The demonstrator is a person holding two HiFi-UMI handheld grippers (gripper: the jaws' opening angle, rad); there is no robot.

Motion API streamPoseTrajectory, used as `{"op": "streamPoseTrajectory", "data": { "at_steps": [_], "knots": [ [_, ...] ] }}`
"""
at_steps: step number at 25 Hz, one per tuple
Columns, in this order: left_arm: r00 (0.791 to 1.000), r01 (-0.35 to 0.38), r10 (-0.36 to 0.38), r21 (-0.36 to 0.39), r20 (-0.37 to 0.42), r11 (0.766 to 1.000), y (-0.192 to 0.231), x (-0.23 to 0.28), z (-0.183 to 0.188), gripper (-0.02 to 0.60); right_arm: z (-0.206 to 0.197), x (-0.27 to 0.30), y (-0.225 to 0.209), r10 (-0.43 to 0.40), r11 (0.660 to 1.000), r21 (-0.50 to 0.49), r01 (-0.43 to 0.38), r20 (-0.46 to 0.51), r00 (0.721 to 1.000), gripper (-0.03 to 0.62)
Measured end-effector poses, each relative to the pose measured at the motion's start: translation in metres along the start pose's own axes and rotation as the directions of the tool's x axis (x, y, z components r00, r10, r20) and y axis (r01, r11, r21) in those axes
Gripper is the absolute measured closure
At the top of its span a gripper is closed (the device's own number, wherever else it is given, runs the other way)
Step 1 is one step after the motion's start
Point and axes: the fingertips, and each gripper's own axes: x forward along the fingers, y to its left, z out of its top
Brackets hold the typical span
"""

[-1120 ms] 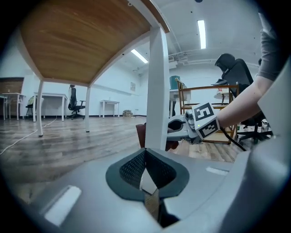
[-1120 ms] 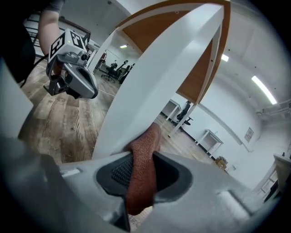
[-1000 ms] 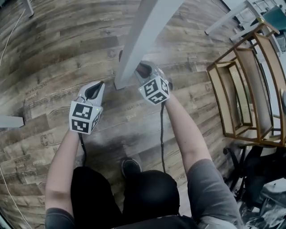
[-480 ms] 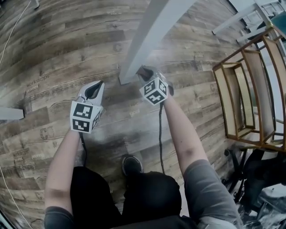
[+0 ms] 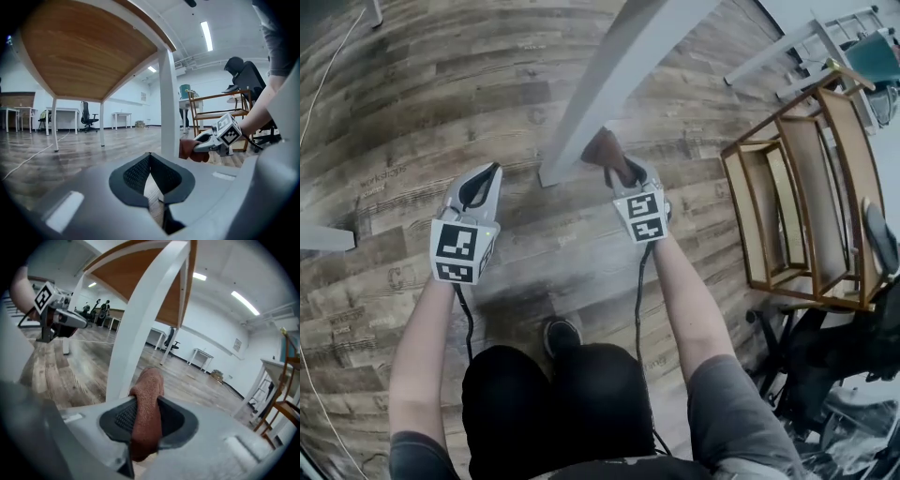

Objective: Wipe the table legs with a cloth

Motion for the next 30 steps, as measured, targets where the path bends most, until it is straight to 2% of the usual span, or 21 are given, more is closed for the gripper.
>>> {"op": "streamPoseTrajectory", "data": {
  "at_steps": [3, 5, 10, 16, 20, 24, 27, 30],
  "knots": [
    [0.999, -0.044, 0.044, -0.044, 0.013, 0.998, 0.002, -0.015, 0.049, 0.561, 0.041, -0.042, -0.028, -0.039, 0.991, 0.130, 0.035, 0.025, 0.999, 0.510],
    [0.998, -0.055, 0.056, -0.071, 0.015, 0.996, -0.005, -0.026, 0.078, 0.561, 0.064, -0.073, -0.042, -0.046, 0.983, 0.179, 0.041, 0.026, 0.999, 0.510],
    [1.000, -0.019, 0.018, -0.034, -0.016, 0.999, -0.025, -0.051, 0.134, 0.561, 0.124, -0.142, -0.057, -0.042, 0.971, 0.237, 0.027, 0.061, 0.997, 0.510],
    [0.998, -0.050, 0.049, -0.018, -0.043, 0.999, -0.033, -0.071, 0.208, 0.561, 0.197, -0.202, -0.076, -0.005, 0.957, 0.289, -0.031, 0.123, 0.992, 0.510],
    [0.998, -0.043, 0.041, -0.025, -0.056, 0.999, -0.045, -0.088, 0.268, 0.561, 0.247, -0.224, -0.077, 0.061, 0.943, 0.316, -0.099, 0.128, 0.990, 0.510],
    [0.999, -0.004, 0.004, -0.007, -0.050, 1.000, -0.067, -0.108, 0.326, 0.561, 0.291, -0.249, -0.066, 0.139, 0.931, 0.319, -0.174, 0.130, 0.982, 0.510],
    [0.998, 0.003, -0.006, -0.044, -0.059, 0.999, -0.077, -0.124, 0.359, 0.561, 0.318, -0.266, -0.061, 0.161, 0.923, 0.329, -0.199, 0.139, 0.977, 0.510],
    [0.999, -0.004, -0.002, -0.116, -0.051, 0.993, -0.084, -0.141, 0.395, 0.561, 0.338, -0.285, -0.067, 0.130, 0.909, 0.377, -0.176, 0.146, 0.981, 0.510]
  ]
}}
